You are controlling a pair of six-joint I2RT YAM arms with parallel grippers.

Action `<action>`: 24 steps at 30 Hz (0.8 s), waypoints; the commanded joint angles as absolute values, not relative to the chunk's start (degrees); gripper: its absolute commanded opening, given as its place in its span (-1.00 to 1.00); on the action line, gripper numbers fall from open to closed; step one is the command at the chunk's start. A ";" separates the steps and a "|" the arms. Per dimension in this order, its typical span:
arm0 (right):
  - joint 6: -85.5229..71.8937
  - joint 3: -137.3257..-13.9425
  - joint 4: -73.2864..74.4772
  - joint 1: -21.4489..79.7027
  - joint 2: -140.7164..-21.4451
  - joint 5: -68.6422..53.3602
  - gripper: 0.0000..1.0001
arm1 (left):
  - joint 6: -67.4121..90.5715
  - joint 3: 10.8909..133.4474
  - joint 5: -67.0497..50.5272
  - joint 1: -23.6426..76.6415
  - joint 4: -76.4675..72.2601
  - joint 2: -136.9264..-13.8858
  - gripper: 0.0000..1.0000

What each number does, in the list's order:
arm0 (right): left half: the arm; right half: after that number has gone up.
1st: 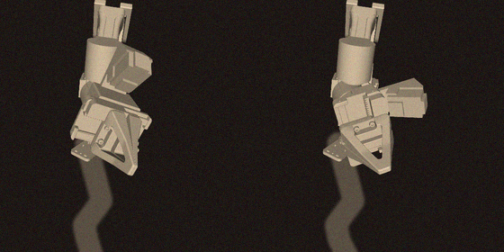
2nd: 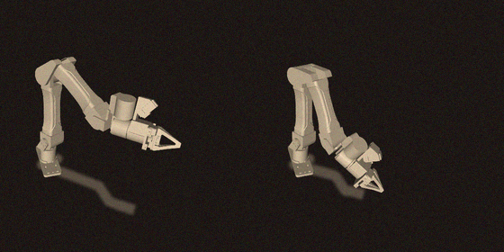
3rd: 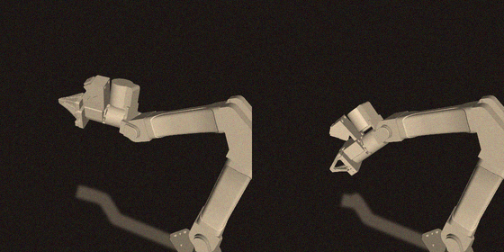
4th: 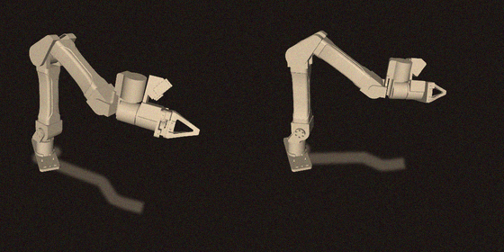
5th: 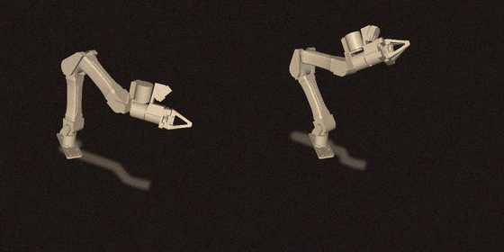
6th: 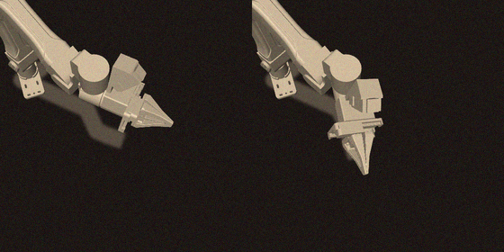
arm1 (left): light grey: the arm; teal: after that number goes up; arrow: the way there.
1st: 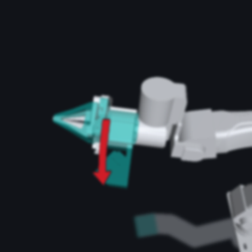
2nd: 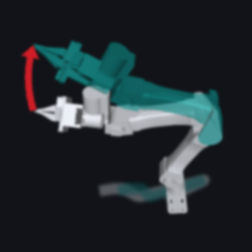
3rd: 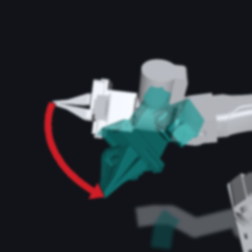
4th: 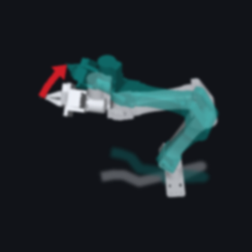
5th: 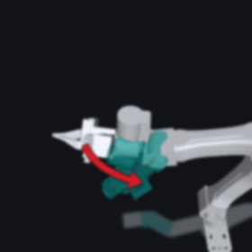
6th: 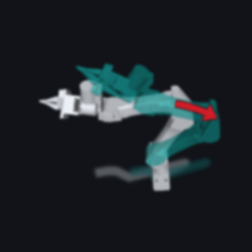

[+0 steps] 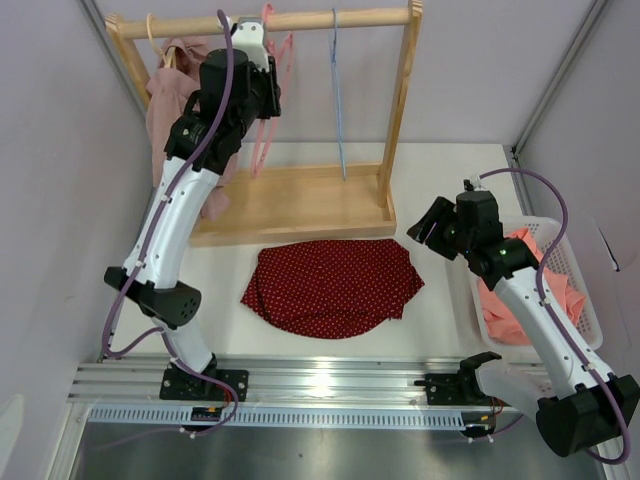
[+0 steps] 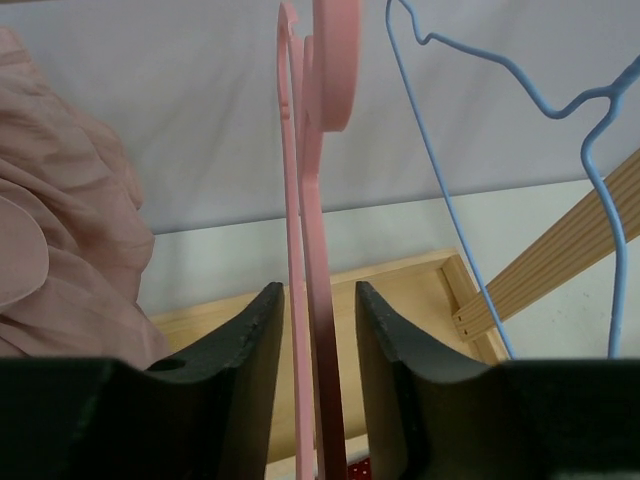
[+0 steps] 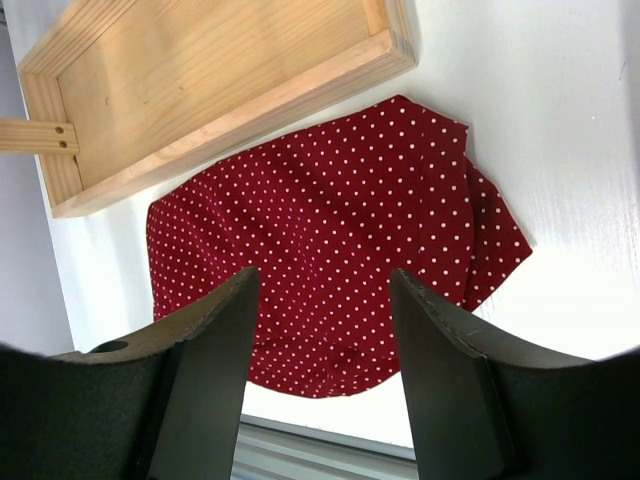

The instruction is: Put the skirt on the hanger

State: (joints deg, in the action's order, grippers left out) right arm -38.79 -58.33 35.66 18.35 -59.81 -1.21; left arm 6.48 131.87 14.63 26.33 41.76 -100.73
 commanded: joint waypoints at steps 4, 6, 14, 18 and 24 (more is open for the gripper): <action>-37.53 -60.29 34.36 17.76 -59.50 -1.58 0.18 | 4.84 134.47 15.73 26.81 40.78 -100.72 -0.61; -37.36 -60.38 34.28 17.67 -59.41 -1.76 0.17 | 4.40 135.34 16.17 26.81 40.61 -100.72 -0.78; -37.09 -60.56 34.19 17.58 -59.50 -2.11 0.17 | 3.16 135.88 17.67 26.81 37.18 -99.05 -1.00; -36.83 -60.73 34.45 17.40 -59.50 -2.11 0.17 | 2.81 135.97 17.05 26.81 35.77 -98.18 -1.00; -36.74 -60.56 34.19 17.14 -59.59 -2.46 0.17 | 2.29 132.99 16.26 26.89 34.72 -95.54 -1.00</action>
State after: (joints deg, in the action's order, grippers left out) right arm -37.65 -58.33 35.66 17.43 -59.81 -2.00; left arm 3.92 133.05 16.34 26.50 40.12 -100.51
